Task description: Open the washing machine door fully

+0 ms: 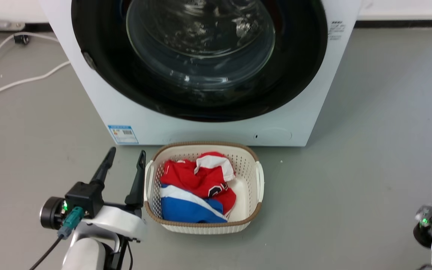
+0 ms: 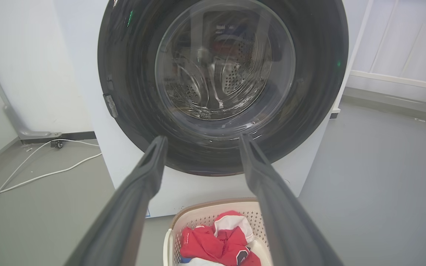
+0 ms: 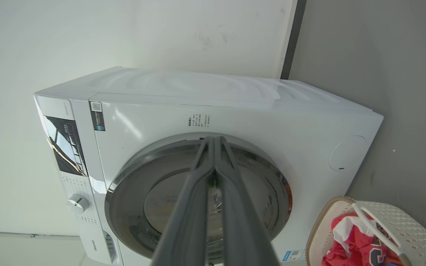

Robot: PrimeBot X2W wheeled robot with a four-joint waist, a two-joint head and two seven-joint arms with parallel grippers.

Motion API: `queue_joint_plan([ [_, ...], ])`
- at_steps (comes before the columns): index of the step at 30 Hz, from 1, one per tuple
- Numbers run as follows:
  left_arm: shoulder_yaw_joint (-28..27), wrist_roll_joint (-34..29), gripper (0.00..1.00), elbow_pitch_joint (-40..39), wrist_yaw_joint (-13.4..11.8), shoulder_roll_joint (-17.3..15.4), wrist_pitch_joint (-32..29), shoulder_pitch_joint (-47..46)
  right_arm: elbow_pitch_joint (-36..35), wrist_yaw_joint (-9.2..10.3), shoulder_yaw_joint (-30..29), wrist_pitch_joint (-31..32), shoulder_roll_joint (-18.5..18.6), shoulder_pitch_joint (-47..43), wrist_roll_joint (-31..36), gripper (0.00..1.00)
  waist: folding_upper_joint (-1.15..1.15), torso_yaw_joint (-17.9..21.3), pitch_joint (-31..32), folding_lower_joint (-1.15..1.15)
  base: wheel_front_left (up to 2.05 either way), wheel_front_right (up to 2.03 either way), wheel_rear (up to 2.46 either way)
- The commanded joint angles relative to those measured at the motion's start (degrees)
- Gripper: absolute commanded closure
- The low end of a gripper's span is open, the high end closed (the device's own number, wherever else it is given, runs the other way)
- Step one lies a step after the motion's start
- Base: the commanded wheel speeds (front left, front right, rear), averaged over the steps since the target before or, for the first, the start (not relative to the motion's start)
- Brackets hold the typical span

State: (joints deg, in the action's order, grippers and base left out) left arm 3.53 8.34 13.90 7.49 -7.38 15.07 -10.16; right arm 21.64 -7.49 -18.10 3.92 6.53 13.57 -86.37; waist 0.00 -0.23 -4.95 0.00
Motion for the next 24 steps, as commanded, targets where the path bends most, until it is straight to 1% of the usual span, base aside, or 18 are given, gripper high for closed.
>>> queue_joint_plan([
  [1,0.0,-0.1,0.0,-0.6,0.0,-0.4,0.1,-1.2,3.2,-0.01,-0.6,1.2,1.2,3.9,-1.1,1.0,0.0,-0.4,-2.5,0.0,0.0,0.0,0.0],
  [5,-0.1,0.0,0.0,-1.9,0.0,-0.3,0.1,-3.2,10.5,-0.01,-0.9,4.7,3.9,11.9,-3.4,1.0,0.0,-0.9,-6.0,0.0,0.0,0.0,0.0],
  [9,-0.1,0.3,0.0,-2.9,0.0,-0.3,0.1,-5.1,16.3,-0.01,0.0,8.5,7.2,20.3,-4.5,1.0,0.0,-1.7,-9.3,0.0,0.0,0.0,0.0],
  [12,0.3,0.5,0.0,-3.6,0.0,-0.2,0.1,-6.6,19.9,-0.01,1.4,11.5,10.4,26.4,-3.9,1.0,0.0,-2.5,-11.5,0.0,0.0,0.0,0.0],
  [18,0.9,0.6,0.0,-5.0,0.0,-0.3,0.1,-8.9,24.3,-0.01,6.2,19.6,15.4,38.7,-1.7,1.0,0.0,-3.4,-15.4,0.0,0.0,0.0,0.0],
  [21,1.0,0.5,0.0,-5.3,0.0,-0.5,0.1,-9.9,25.8,-0.01,8.9,23.0,16.8,44.3,0.1,1.0,0.0,-3.8,-16.9,0.0,0.0,0.0,0.0],
  [24,1.0,0.6,0.0,-5.4,0.0,-0.5,0.1,-10.8,27.6,-0.01,11.3,25.7,17.3,49.4,2.1,1.0,0.0,-4.1,-18.1,0.0,0.0,0.0,0.0],
])
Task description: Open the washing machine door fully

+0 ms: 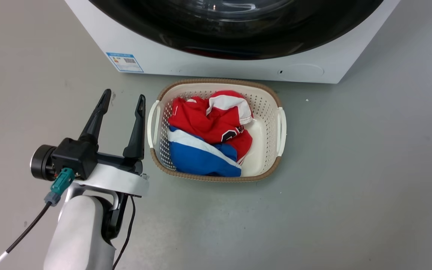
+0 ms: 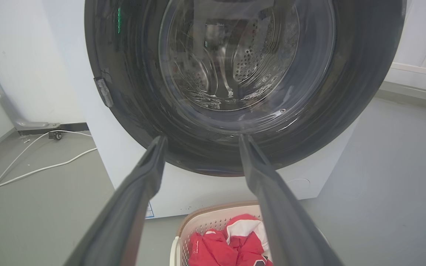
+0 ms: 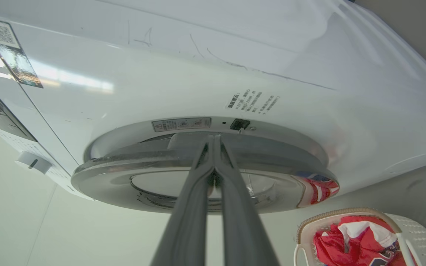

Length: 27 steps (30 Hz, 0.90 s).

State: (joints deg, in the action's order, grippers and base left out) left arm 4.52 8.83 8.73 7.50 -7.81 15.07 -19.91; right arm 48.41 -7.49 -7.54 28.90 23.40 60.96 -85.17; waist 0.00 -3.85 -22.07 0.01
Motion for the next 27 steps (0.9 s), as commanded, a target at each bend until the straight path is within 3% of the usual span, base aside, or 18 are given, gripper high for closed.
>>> queue_joint_plan([
  [1,0.0,0.1,0.0,-0.3,0.0,0.0,0.1,-1.3,1.4,-0.01,1.5,1.4,0.5,3.6,1.6,1.0,0.0,-0.6,-1.3,-0.01,0.0,0.0,0.0],
  [18,-0.1,0.2,0.0,-2.5,0.0,0.3,0.1,-4.2,10.3,-0.01,8.6,6.7,-2.8,23.7,10.8,1.0,0.0,-2.5,-7.9,-0.01,0.0,0.0,0.0],
  [27,-0.2,0.0,0.0,-2.8,0.0,0.4,0.1,-4.9,12.8,-0.01,10.4,10.5,-3.6,26.3,13.1,1.0,0.0,-2.6,-9.2,-0.01,0.0,0.0,0.0],
])
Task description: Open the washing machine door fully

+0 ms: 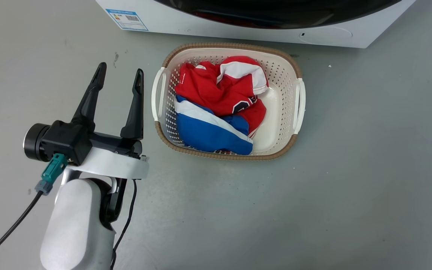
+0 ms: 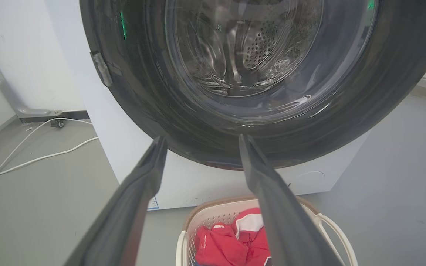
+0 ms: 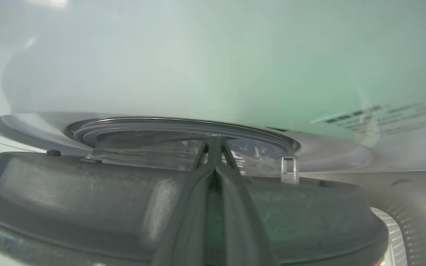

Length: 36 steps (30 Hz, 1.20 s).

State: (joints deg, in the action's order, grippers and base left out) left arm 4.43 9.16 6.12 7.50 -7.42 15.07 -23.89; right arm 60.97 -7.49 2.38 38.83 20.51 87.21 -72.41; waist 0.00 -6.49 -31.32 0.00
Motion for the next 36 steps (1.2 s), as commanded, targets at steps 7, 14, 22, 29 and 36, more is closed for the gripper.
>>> queue_joint_plan([
  [7,-0.2,-0.6,0.0,0.1,0.0,-0.3,0.1,0.1,-1.0,-0.01,0.9,4.7,-1.1,-3.6,-0.1,1.0,0.0,0.7,1.4,0.0,0.0,0.0,0.0],
  [14,0.1,-0.7,0.0,0.9,0.0,0.0,0.1,1.6,-3.3,-0.01,1.5,8.9,-1.0,-7.8,-0.2,1.0,0.0,1.0,4.2,0.0,0.0,0.0,0.0],
  [22,0.2,-0.4,0.0,2.1,0.0,0.7,0.1,3.7,-8.5,-0.01,2.2,13.2,-2.4,-15.3,-0.9,1.0,0.0,1.1,8.9,0.0,0.0,0.0,0.0],
  [29,0.9,-0.3,0.0,3.8,0.0,0.8,0.1,6.6,-13.3,-0.01,2.4,16.0,-4.6,-23.6,-1.8,1.0,0.0,1.4,13.6,0.0,0.0,0.0,0.0],
  [36,1.8,0.0,0.0,5.5,0.0,1.0,0.1,9.3,-18.0,-0.01,2.4,17.7,-7.6,-31.6,-2.1,1.0,0.0,1.3,17.9,0.0,0.0,0.0,0.0],
])
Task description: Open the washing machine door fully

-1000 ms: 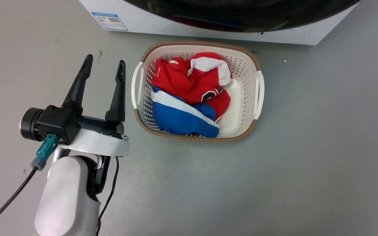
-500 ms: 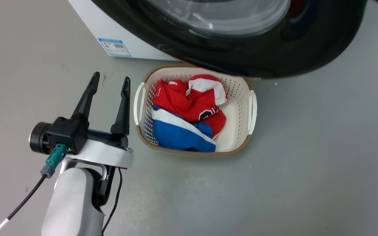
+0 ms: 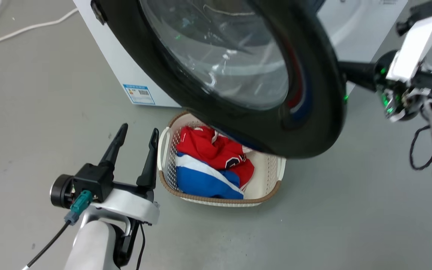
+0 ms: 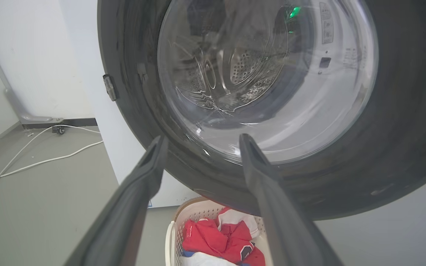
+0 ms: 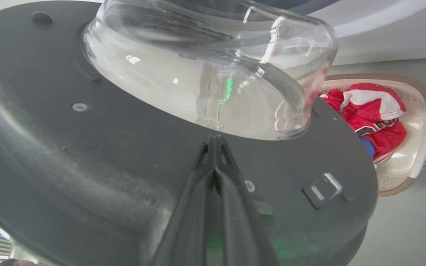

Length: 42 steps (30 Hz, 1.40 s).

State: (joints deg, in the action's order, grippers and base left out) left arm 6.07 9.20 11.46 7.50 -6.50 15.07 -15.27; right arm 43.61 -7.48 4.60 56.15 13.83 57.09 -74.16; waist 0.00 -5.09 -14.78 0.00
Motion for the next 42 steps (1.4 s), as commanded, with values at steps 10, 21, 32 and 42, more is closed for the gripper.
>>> queue_joint_plan([
  [10,2.2,0.4,0.0,1.8,0.0,0.0,0.1,3.2,-6.2,-0.03,0.2,2.9,-5.8,-10.2,0.8,1.0,0.0,-1.3,5.8,0.0,0.0,0.0,0.0],
  [21,3.3,0.7,0.0,2.6,0.0,-0.2,0.1,4.1,-14.6,-0.02,-0.5,3.0,-8.9,-18.4,3.1,1.0,0.0,-1.6,7.9,0.0,0.0,0.0,0.0],
  [32,3.6,1.1,0.0,3.4,0.0,-0.5,0.1,4.6,-21.2,-0.02,-7.0,-6.8,-10.0,-25.3,2.2,1.0,0.0,-0.3,10.8,0.0,0.0,0.0,0.0],
  [42,2.9,1.5,0.0,4.3,0.0,-1.0,0.1,6.7,-30.5,-0.02,-16.0,-17.5,-10.4,-40.8,-1.9,1.0,0.0,1.5,14.6,0.0,0.0,0.0,0.0],
])
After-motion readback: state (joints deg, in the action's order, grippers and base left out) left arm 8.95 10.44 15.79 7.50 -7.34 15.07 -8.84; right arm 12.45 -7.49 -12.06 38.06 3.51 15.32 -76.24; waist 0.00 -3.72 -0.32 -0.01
